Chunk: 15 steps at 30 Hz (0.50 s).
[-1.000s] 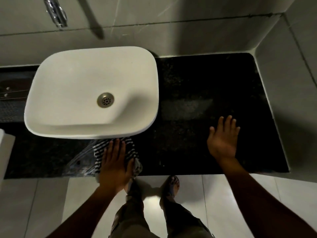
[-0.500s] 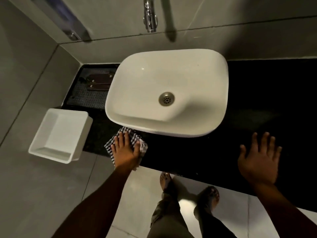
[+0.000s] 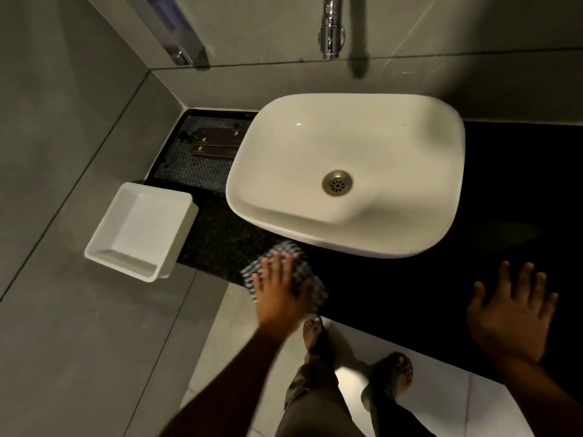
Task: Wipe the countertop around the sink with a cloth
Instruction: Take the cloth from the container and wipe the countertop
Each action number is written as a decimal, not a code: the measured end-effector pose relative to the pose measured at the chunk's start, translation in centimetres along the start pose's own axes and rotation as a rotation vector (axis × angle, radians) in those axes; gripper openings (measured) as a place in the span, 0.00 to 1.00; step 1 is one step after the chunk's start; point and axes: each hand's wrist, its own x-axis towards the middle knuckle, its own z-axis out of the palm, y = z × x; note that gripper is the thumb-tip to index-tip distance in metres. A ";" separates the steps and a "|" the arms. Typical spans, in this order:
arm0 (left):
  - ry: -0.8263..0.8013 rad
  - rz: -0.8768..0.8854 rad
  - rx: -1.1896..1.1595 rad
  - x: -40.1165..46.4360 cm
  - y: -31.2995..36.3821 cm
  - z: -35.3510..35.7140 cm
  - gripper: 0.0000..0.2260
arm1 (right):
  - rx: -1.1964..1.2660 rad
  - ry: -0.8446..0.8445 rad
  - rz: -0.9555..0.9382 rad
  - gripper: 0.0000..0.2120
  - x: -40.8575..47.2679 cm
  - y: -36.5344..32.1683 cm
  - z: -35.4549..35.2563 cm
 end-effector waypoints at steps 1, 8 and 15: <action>0.012 -0.123 -0.011 1.1 -2.7 -0.5 0.35 | -0.005 0.005 0.001 0.32 0.0 -0.2 0.0; 0.018 -0.074 0.008 0.4 1.4 0.3 0.35 | -0.069 -0.045 0.021 0.31 0.4 -0.3 -0.8; -0.098 0.566 0.024 -7.2 22.0 2.8 0.34 | 0.100 -0.097 0.026 0.27 1.4 1.0 -2.8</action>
